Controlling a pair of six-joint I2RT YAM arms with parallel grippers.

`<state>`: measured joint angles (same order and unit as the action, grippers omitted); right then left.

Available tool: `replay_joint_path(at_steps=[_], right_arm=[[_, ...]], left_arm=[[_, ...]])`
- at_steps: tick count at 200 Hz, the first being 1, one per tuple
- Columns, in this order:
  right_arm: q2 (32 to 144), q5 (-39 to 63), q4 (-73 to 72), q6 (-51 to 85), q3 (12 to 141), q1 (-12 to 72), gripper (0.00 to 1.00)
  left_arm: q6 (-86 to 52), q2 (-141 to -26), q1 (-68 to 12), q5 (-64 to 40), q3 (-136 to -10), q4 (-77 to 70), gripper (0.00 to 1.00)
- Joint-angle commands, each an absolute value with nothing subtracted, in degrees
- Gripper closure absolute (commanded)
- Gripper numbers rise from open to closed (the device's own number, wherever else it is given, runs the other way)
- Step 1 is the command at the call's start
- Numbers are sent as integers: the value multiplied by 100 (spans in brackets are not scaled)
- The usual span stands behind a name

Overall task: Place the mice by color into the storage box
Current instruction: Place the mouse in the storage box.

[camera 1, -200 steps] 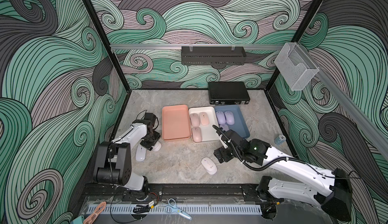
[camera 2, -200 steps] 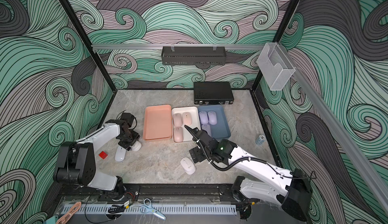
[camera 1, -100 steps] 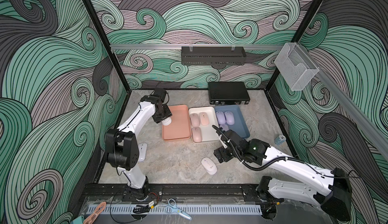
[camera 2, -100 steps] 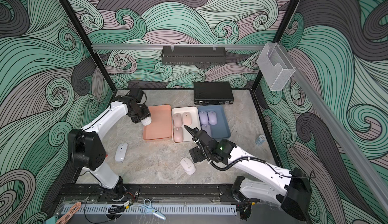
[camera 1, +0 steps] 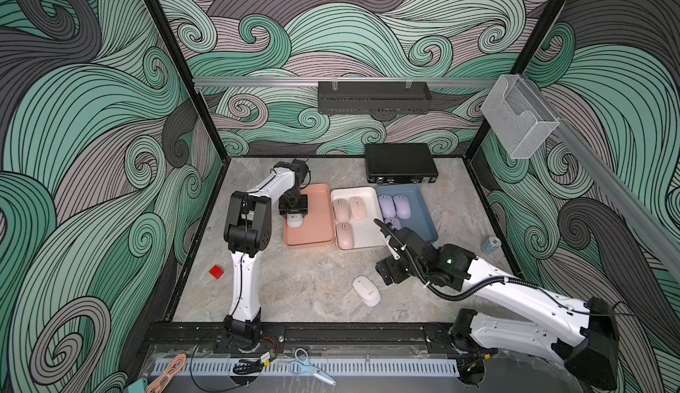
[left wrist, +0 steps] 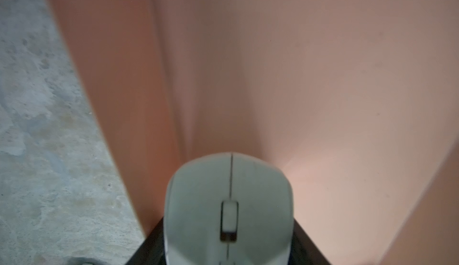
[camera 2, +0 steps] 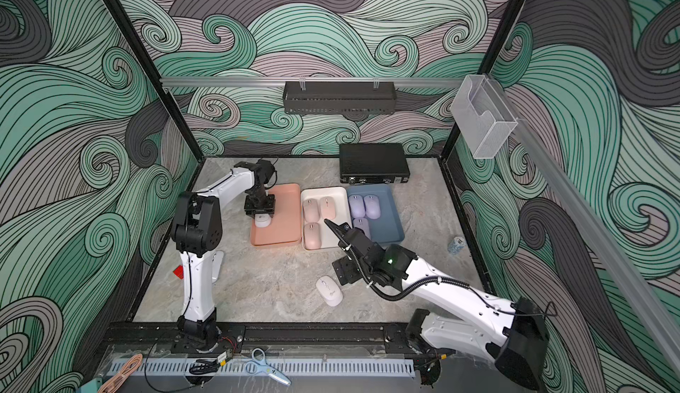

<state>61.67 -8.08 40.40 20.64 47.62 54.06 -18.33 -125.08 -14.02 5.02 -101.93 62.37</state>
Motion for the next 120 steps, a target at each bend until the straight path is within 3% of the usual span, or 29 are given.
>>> replay_joint_path(at_steps=[1,87,120], right_arm=[[6116,-922,4075,2197,4656,5423,10],[5985,-879,4192,2248,4614,5423,10],[5916,-844,4245,2275,4643,5423,10]], left_arm=[[-1813,-12832,-1422,951,-10662,6470,43],[-2212,-13423,-1422,1051,-11087,6161,44],[-2127,-13348,-1419,901,-11113,6173,33]])
